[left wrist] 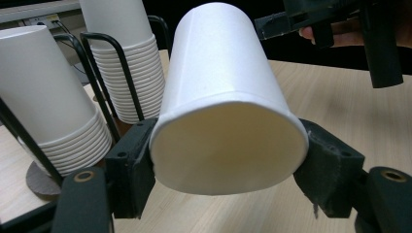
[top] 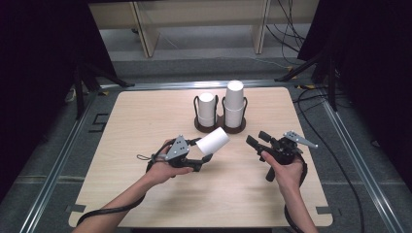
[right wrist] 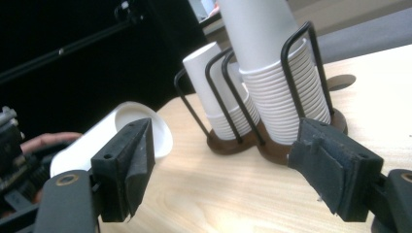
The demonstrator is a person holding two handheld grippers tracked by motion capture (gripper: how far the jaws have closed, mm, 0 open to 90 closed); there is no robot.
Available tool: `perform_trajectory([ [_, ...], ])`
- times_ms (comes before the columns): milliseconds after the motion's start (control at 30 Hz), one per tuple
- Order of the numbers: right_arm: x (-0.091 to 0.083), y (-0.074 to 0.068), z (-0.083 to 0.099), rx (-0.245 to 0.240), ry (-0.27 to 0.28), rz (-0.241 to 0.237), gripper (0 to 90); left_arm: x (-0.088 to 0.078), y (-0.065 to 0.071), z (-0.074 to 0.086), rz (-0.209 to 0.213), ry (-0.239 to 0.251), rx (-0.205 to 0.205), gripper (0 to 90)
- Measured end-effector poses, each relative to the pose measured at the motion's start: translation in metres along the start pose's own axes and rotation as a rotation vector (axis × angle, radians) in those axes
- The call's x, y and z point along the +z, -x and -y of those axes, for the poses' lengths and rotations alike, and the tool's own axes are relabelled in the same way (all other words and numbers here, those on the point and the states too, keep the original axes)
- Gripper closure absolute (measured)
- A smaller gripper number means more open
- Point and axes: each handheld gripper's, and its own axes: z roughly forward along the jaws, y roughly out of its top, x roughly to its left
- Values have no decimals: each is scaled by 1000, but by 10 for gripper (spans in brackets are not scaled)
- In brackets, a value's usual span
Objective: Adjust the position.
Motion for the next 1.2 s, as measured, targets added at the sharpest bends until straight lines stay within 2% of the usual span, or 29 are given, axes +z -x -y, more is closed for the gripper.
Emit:
perform_trajectory([
  [67, 1, 0, 1, -17, -2, -8, 231, -4, -2, 0, 3, -9, 5, 292],
  [100, 2, 0, 2, -18, 8, -29, 233, -5, -2, 0, 8, -3, 7, 292],
  [167, 2, -1, 2, -56, 7, -19, 235, -8, -3, 0, 15, -3, 9, 292],
  [200, 1, -3, 3, -52, -12, -20, 232, -10, -4, 0, 15, -15, 10, 291],
  [233, 2, -1, 3, -87, -7, -17, 231, -11, -4, 0, 20, -19, 15, 291],
  [300, 3, -2, 4, -96, -12, -30, 231, -12, -5, 2, 23, -13, 14, 291],
  [333, 3, -2, 4, -108, -20, -18, 231, -12, -5, 2, 30, -9, 15, 291],
  [367, 3, -2, 5, -122, -23, -26, 230, -14, -5, 2, 26, -31, 21, 291],
  [433, 4, -2, 6, -129, -25, -24, 229, -15, -5, 3, 30, -36, 24, 291],
  [500, 3, -2, 7, -152, -42, -31, 229, -17, -5, 3, 35, -39, 26, 291],
  [533, 3, -3, 7, -143, -65, -26, 228, -17, -6, 3, 37, -36, 31, 291],
  [633, 3, -3, 8, -185, -87, -19, 228, -19, -7, 2, 50, -47, 39, 291],
  [667, 4, -3, 9, -190, -76, -34, 227, -19, -8, 2, 60, -42, 42, 291],
  [700, 3, -3, 9, -204, -99, -34, 228, -20, -8, 1, 65, -49, 45, 291],
  [800, 4, -3, 10, -228, -96, -79, 228, -22, -9, 0, 84, -66, 61, 291],
  [833, 3, -5, 10, -222, -126, -79, 228, -21, -10, -1, 92, -59, 64, 291],
  [867, 4, -4, 11, -239, -119, -91, 227, -22, -10, -2, 94, -71, 71, 291],
  [933, 4, -4, 10, -261, -148, -96, 227, -23, -10, -3, 102, -71, 77, 292],
  [1000, 6, -3, 13, -271, -132, -135, 226, -22, -10, -3, 115, -72, 85, 291],
  [1100, 5, -4, 13, -293, -168, -142, 226, -24, -11, -5, 125, -95, 101, 292],
  [1200, 6, -4, 14, -303, -192, -169, 227, -24, -13, -7, 132, -106, 121, 292],
])
